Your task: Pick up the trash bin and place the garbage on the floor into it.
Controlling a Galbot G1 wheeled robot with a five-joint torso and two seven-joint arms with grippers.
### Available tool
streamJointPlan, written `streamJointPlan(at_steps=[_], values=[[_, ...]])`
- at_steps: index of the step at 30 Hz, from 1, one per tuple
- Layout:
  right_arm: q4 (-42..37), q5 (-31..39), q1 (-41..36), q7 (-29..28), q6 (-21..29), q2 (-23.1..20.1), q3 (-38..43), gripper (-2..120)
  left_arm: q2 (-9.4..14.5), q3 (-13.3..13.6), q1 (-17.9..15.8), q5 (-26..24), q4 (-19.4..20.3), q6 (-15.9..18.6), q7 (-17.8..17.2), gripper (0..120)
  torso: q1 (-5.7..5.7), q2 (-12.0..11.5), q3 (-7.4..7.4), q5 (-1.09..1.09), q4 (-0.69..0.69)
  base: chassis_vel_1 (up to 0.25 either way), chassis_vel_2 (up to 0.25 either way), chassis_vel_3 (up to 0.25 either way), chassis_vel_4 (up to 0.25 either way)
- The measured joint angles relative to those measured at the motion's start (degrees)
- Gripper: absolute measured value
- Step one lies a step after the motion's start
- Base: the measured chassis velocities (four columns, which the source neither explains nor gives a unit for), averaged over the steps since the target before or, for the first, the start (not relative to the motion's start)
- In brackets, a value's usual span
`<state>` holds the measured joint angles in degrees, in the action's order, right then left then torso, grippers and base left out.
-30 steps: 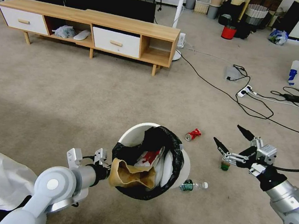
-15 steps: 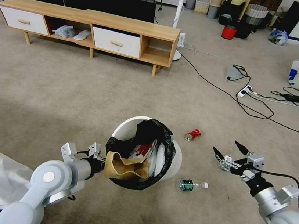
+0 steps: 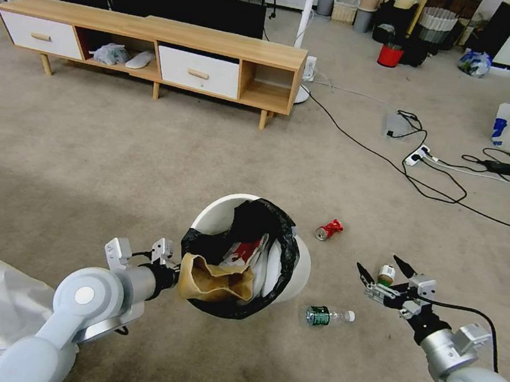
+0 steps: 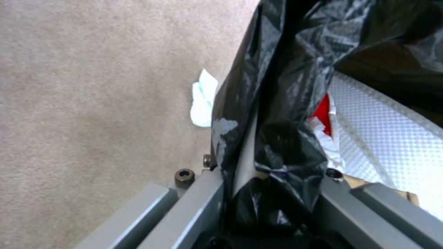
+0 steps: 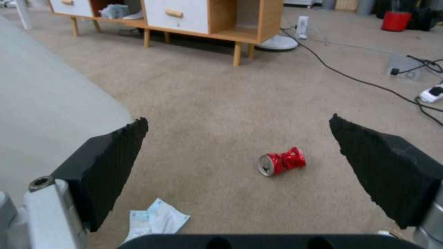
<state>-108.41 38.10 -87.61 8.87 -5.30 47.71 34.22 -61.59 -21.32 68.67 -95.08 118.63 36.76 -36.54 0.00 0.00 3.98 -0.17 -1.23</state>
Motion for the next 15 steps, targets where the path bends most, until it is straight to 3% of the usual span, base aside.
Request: streamJointPlan(at_steps=[15], values=[[0.1,-3.7,-0.6,0.6,-0.2,4.0,2.1,100,0.0,-0.2,0.1,1.4,-0.4,0.1,0.8,0,0.0,0.0,0.0,0.0,0.0,0.0,0.0,0.0,0.0]])
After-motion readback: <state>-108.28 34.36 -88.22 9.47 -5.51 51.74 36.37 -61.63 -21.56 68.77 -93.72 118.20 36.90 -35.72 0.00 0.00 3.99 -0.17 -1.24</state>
